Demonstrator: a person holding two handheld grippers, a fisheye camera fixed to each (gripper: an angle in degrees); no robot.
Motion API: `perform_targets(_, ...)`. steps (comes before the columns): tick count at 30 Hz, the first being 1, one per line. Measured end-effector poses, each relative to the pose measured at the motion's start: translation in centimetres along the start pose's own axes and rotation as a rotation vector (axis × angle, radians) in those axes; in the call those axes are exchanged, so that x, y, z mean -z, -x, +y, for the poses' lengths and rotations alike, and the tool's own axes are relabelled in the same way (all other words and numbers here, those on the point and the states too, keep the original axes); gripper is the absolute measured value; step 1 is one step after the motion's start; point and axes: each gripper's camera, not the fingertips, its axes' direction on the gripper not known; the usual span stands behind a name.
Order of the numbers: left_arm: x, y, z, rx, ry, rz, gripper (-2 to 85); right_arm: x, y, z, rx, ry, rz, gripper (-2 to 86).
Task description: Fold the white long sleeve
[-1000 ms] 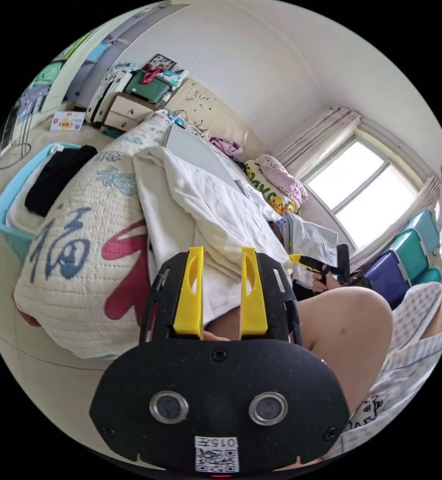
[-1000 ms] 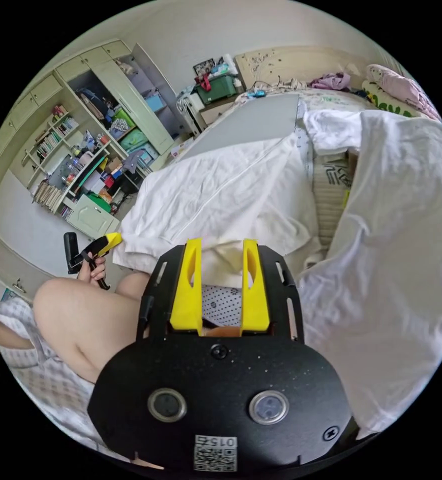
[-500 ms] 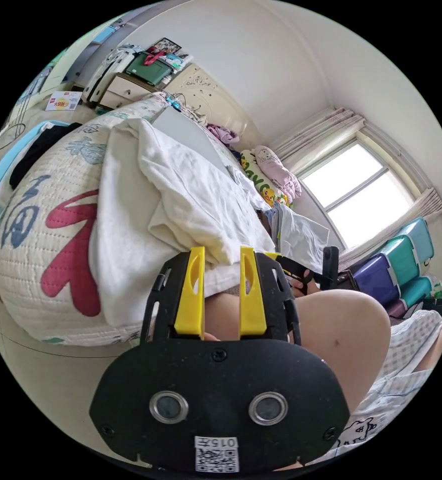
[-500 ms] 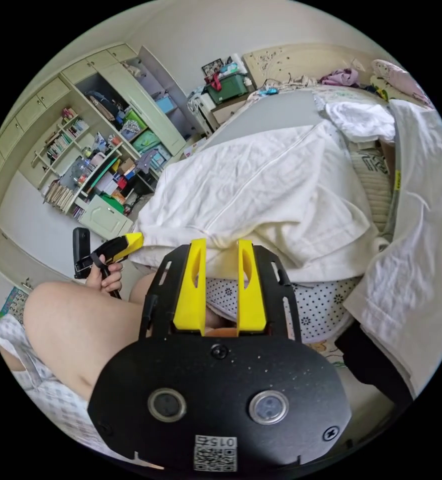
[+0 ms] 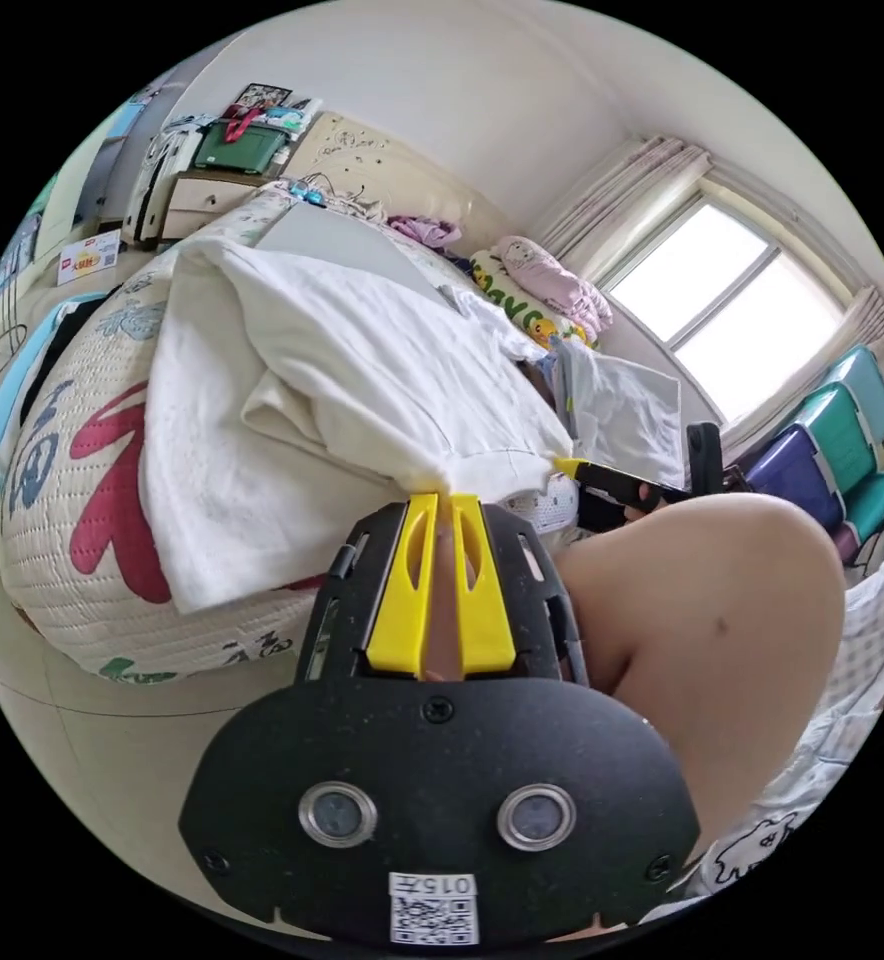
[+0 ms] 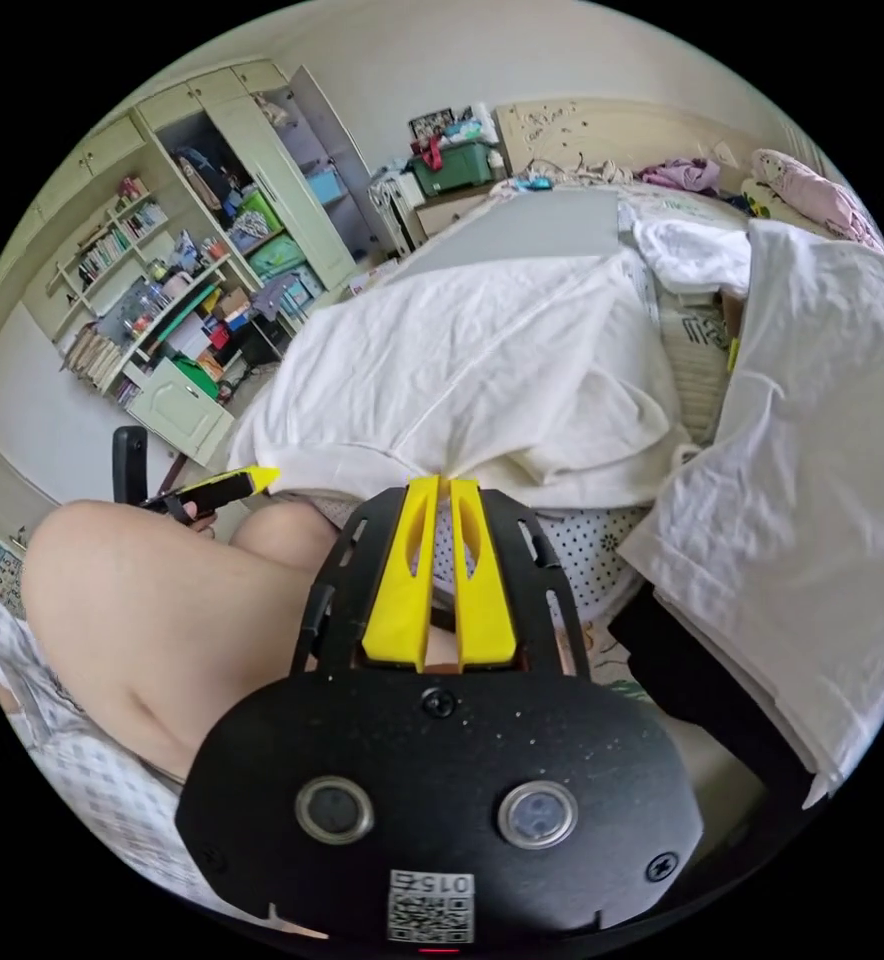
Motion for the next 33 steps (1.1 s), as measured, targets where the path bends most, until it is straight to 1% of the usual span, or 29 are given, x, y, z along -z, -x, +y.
perform_targets(2, -0.3, 0.3, -0.1, 0.001, 0.018, 0.011, 3.2, -0.2, 0.2, 0.5, -0.004, -0.01, -0.001, 4.6)
perform_targets(5, 1.4, 1.5, 0.0, 0.023, -0.009, 0.054, 4.9, 0.9, 0.8, 1.0, 0.005, 0.001, 0.047, 6.1)
perform_targets(7, 4.2, 3.2, 0.8, 0.064, -0.09, 0.014, 5.3, 3.0, 2.2, 1.2, 0.06, -0.037, 0.157, 6.2)
perform_targets(9, 6.3, 5.1, 0.7, 0.109, -0.147, -0.041, 5.5, 4.4, 4.1, 0.7, 0.138, -0.081, 0.205, 6.1)
perform_targets(11, 8.0, 7.4, -0.2, 0.158, -0.189, -0.073, 6.3, 5.1, 6.7, -0.5, 0.263, -0.107, 0.148, 6.5)
perform_targets(12, 8.9, 8.8, -1.4, 0.177, -0.214, -0.079, 7.1, 4.8, 8.9, -1.7, 0.36, -0.099, 0.068, 7.5)
perform_targets(13, 9.5, 10.0, -2.7, 0.185, -0.242, -0.087, 7.6, 4.0, 11.1, -3.1, 0.45, -0.082, -0.011, 8.6)
perform_targets(14, 9.7, 10.6, -3.4, 0.193, -0.256, -0.091, 7.9, 3.4, 12.3, -3.7, 0.494, -0.071, -0.044, 9.2)
perform_targets(16, 9.9, 13.1, -6.8, 0.223, -0.298, -0.096, 8.8, -0.1, 17.2, -6.1, 0.658, 0.0, -0.131, 10.6)
perform_targets(20, 8.2, 16.8, -12.4, 0.289, -0.28, -0.045, 10.9, -6.5, 23.3, -8.3, 0.83, 0.149, -0.15, 10.9)
perform_targets(22, 6.1, 19.0, -15.6, 0.324, -0.237, 0.001, 11.3, -10.3, 25.9, -8.4, 0.911, 0.258, -0.099, 10.9)
perform_targets(26, 2.3, 20.9, -19.0, 0.332, -0.16, -0.009, 11.1, -14.1, 27.1, -7.7, 0.949, 0.325, 0.006, 7.7)
perform_targets(28, 0.1, 22.3, -20.3, 0.355, -0.132, 0.011, 9.1, -15.7, 27.0, -7.0, 0.948, 0.327, 0.071, 2.6)
perform_targets(30, -0.9, 22.9, -21.2, 0.361, -0.102, -0.008, 6.3, -15.1, 26.7, -6.8, 0.939, 0.286, 0.024, 0.2)
perform_targets(33, -1.0, 21.7, -22.3, 0.261, -0.103, -0.044, 4.3, -13.6, 25.7, -7.5, 0.879, 0.252, -0.124, -0.8)
